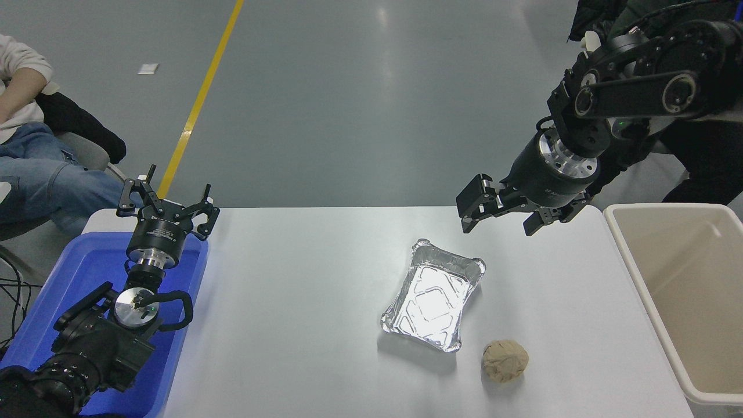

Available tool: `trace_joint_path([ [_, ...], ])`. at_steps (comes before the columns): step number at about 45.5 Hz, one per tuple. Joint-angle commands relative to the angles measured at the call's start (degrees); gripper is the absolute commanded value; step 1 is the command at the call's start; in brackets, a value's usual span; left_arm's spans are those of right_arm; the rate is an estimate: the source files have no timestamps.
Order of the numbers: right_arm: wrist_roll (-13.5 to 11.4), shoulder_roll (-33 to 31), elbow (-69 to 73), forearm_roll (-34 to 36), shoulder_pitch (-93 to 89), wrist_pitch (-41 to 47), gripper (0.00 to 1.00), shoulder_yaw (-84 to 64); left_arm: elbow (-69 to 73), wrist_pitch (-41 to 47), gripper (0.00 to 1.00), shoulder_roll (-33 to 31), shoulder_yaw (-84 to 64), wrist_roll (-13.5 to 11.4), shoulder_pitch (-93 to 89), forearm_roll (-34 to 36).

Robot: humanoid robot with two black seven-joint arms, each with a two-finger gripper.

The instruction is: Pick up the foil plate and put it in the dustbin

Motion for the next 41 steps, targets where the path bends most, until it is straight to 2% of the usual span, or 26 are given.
trace_joint_path([
  [1, 0.0, 1.25, -0.01, 0.13, -0.36, -0.01, 1.0, 0.08, 0.0, -0.01, 0.99, 0.0, 0.02, 0.0, 0.0, -0.09],
  [41, 0.0, 1.6, -3.44, 0.13, -2.82, 0.07, 1.0, 0.08, 0.0, -0.01, 0.99, 0.0, -0.06, 0.0, 0.0, 0.0],
])
